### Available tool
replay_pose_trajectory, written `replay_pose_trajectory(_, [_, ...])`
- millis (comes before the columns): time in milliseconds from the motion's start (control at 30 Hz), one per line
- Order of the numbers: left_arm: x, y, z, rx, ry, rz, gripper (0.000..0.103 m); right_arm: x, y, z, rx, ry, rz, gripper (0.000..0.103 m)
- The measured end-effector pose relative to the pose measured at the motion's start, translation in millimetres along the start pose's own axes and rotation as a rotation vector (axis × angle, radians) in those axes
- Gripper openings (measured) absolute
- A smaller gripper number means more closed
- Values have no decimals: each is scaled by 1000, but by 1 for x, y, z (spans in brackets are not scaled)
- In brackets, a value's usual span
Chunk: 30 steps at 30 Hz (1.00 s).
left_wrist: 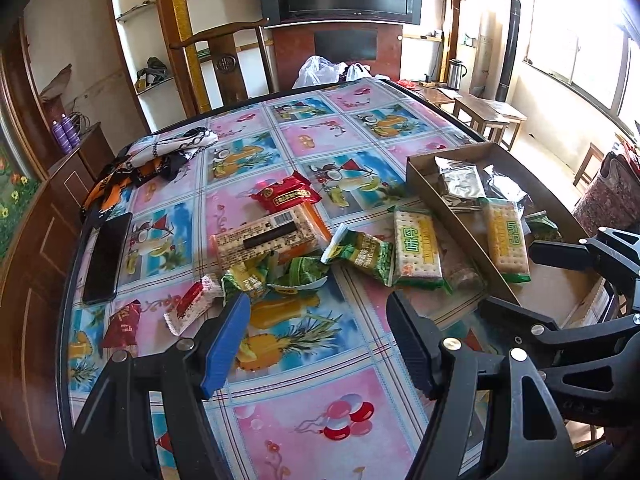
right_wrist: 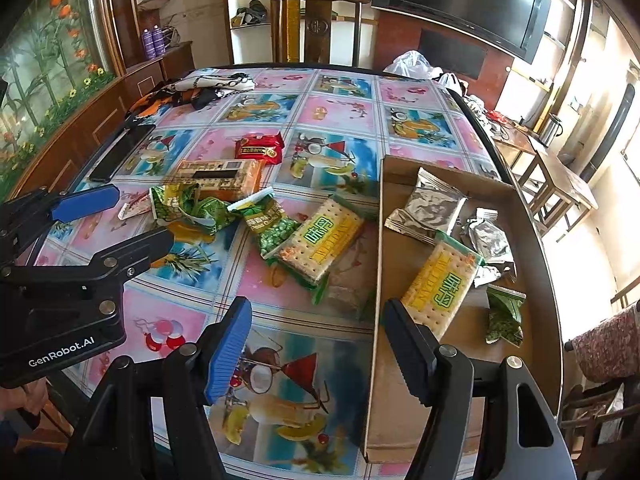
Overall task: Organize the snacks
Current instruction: 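Move left gripper to red candy packet while right gripper approaches white-red packet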
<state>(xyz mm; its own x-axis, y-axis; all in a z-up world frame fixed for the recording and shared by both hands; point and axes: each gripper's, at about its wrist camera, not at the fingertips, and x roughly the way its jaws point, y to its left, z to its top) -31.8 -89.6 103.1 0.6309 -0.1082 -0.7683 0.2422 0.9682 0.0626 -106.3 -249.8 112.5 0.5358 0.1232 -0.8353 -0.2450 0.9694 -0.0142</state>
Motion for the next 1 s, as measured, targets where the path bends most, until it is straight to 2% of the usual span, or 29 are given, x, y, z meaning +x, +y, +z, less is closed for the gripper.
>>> replay_pose_trajectory(1000, [-7,66,-31,-82,43,80,70,21,62,10,-71,34,72,73])
